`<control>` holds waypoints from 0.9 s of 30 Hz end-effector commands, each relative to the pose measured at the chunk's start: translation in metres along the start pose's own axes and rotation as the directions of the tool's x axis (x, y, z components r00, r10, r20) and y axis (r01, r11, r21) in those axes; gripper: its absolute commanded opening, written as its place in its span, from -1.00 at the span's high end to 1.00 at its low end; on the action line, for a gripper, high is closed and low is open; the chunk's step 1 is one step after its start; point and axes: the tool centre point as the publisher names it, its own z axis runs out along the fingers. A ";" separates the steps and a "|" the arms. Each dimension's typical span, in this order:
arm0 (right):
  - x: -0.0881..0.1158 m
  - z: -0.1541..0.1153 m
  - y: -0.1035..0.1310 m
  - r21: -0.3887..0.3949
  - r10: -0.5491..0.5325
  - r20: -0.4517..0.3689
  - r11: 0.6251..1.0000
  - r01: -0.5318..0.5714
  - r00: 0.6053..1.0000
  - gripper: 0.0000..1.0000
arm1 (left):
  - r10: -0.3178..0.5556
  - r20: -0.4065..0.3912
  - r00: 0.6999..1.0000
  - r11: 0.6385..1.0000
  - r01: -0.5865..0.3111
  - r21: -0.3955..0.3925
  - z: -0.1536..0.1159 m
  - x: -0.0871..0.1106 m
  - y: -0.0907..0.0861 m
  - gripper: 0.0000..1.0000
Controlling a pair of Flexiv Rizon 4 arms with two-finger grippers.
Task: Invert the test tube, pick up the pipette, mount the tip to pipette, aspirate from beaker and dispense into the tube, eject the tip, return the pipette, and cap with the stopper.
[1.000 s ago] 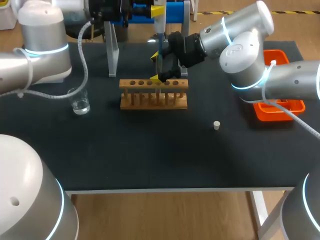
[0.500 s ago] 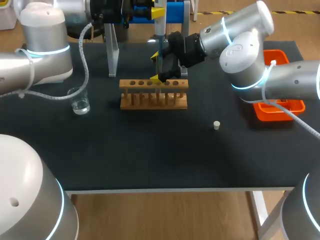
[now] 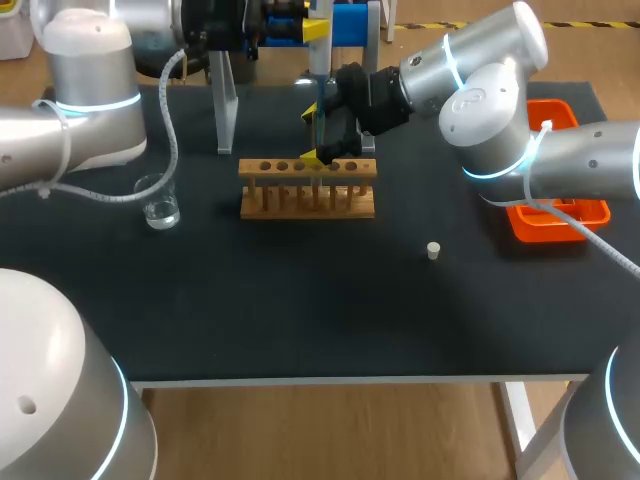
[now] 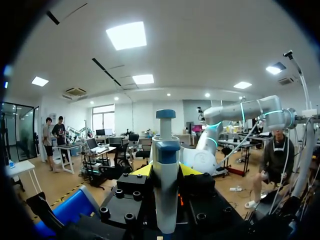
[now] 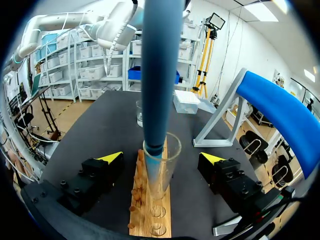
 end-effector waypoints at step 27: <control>-0.001 -0.003 0.000 0.002 0.000 -0.004 1.000 0.000 1.000 -1.00 | -0.008 -0.016 1.000 1.000 0.008 0.004 0.001 -0.003 0.004 1.00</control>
